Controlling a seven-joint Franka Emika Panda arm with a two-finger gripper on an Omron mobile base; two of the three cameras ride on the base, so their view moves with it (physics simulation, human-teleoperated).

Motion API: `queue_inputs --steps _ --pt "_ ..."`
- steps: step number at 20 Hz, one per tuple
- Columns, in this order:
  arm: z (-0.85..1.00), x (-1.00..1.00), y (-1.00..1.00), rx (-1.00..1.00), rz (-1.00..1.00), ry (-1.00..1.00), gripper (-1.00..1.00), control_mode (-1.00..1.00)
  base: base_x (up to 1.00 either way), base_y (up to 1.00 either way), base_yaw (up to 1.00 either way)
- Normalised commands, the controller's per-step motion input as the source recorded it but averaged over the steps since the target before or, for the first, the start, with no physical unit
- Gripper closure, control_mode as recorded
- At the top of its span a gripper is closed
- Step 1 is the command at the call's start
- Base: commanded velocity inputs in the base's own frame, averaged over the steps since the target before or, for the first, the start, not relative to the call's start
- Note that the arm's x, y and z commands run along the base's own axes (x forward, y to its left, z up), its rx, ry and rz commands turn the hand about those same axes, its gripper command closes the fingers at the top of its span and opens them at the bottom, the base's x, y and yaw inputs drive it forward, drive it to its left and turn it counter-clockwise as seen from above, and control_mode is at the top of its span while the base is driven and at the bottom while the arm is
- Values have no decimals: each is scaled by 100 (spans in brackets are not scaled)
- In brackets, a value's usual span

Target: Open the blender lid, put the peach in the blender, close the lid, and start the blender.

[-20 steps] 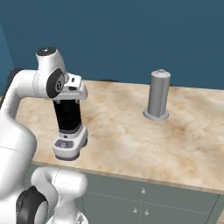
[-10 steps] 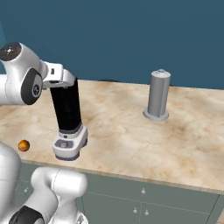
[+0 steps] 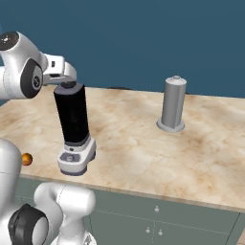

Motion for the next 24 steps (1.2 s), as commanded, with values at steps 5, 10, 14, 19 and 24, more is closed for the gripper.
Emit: queue_inputs --steps 5,10,14,19,24 --pt "-5 32 11 0 4 1 -100 -100 0 0 0" --pt "-28 12 0 0 2 0 -100 -100 0 0 0" --pt "-24 18 0 2 0 0 -100 -100 0 0 0" --pt "-12 14 0 2 0 0 -100 -100 0 0 0" --pt "0 18 0 1 0 5 -100 -100 0 0 0"
